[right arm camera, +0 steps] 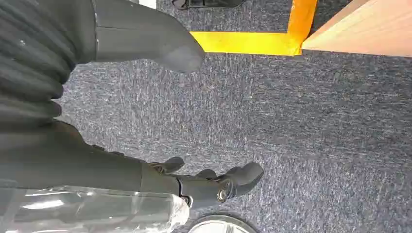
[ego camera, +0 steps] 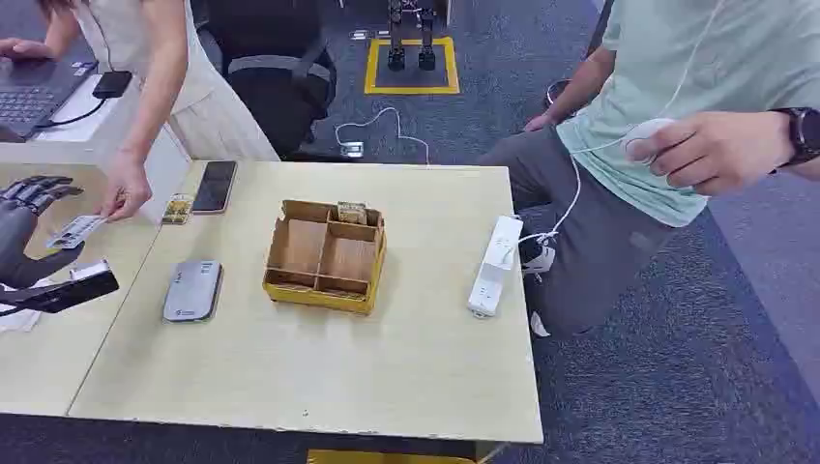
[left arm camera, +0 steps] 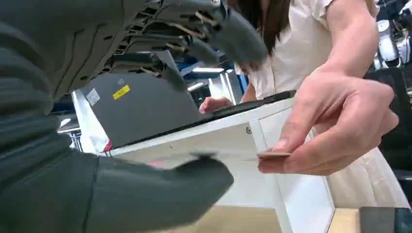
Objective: Pass the card to the sensor for recognition and then transmit it.
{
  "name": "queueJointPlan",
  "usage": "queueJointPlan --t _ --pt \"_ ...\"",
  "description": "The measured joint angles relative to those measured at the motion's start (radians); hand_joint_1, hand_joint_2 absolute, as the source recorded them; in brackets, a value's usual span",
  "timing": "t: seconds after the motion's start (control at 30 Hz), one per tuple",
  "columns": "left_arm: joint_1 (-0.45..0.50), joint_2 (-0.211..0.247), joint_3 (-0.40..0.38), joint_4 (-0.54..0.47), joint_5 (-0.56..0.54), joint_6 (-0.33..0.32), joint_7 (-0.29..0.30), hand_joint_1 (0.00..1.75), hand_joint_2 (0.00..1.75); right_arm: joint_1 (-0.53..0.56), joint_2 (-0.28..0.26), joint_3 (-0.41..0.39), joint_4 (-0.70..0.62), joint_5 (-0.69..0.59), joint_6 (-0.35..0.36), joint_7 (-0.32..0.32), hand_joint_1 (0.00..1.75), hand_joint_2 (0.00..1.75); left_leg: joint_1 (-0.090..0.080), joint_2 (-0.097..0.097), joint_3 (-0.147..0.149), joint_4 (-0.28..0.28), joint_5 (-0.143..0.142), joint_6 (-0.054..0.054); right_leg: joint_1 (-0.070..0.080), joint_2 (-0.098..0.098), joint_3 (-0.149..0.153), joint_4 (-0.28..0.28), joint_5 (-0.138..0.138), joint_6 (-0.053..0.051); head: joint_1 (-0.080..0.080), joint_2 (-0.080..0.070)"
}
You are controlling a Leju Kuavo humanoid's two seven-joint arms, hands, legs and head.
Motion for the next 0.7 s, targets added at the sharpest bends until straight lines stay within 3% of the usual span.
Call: queueJointPlan --t 0.07,0.2,0.23,0.27,0.7 --pt "0.0 0.0 0.0 0.003 0.001 -0.002 -0.002 1.68 1.75 0.0 0.0 0.0 0.0 0.0 0.0 0.0 0.0 1.75 0.0 0.0 0.0 0.0 0.0 0.0 0.0 0.0 0.0 0.0 0.0 0.0 0.0 0.0" --pt "0.0 0.0 0.0 0.008 0.003 -0.004 -0.003 1.64 1.75 0.0 0.0 0.0 0.0 0.0 0.0 0.0 0.0 1.75 0.0 0.0 0.0 0.0 0.0 0.0 0.0 0.0 0.0 0.0 0.0 0.0 0.0 0.0" --pt "0.0 0.0 0.0 0.009 0.004 -0.004 -0.003 1.52 1.75 0.0 0.0 0.0 0.0 0.0 0.0 0.0 0.0 1.75 0.0 0.0 0.0 0.0 0.0 0.0 0.0 0.0 0.0 0.0 0.0 0.0 0.0 0.0" --pt "-0.001 0.0 0.0 0.009 0.005 -0.004 -0.005 1.52 1.75 0.0 0.0 0.0 0.0 0.0 0.0 0.0 0.0 1.75 0.0 0.0 0.0 0.0 0.0 0.0 0.0 0.0 0.0 0.0 0.0 0.0 0.0 0.0" --pt "-0.004 0.0 0.0 0.013 0.01 -0.007 -0.009 1.69 1.75 0.0 0.0 -0.001 0.0 0.0 0.0 -0.001 0.0 1.75 0.0 0.0 0.0 0.0 0.0 0.0 0.0 0.0 0.0 0.0 0.0 0.0 0.0 0.0"
